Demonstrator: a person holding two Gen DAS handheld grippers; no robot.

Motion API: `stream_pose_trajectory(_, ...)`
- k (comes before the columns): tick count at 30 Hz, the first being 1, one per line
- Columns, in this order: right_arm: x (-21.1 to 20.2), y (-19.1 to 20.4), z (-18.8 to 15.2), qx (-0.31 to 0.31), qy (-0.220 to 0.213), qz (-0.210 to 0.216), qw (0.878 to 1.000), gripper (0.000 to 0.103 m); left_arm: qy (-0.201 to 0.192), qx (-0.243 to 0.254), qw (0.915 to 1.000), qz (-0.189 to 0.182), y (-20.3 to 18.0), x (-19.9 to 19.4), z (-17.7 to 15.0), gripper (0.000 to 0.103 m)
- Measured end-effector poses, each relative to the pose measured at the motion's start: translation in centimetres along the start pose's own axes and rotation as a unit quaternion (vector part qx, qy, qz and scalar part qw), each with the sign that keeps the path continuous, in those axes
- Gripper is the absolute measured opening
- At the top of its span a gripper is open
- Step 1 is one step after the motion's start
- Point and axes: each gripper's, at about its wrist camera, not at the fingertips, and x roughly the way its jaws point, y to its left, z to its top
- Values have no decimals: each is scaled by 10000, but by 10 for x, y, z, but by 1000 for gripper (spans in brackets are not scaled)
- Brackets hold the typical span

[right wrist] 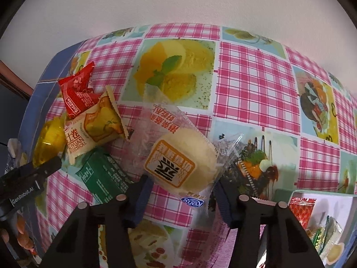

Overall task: Organize snacks
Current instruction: 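Grasp the white printed bun with the right tool while the left tool grasps the yellow bread bag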

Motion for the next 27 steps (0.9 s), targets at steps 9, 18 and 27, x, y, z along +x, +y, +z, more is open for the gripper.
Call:
stream_pose_trajectory(9,-14,-7,-13,11,-33,37,10000,51,-74,-99,9999,-109,6,-15,-7,49)
stream_pose_trajectory(18,-32,-10,-33,-8,-98,198,9998,48,-257,-268,9990,-249,7,-48,-38,40)
stream_pose_trajectory(27,-53,-11,-59,-114,-133,295,9994,46,-190,-335,9984,-412,7,-62,-58,36)
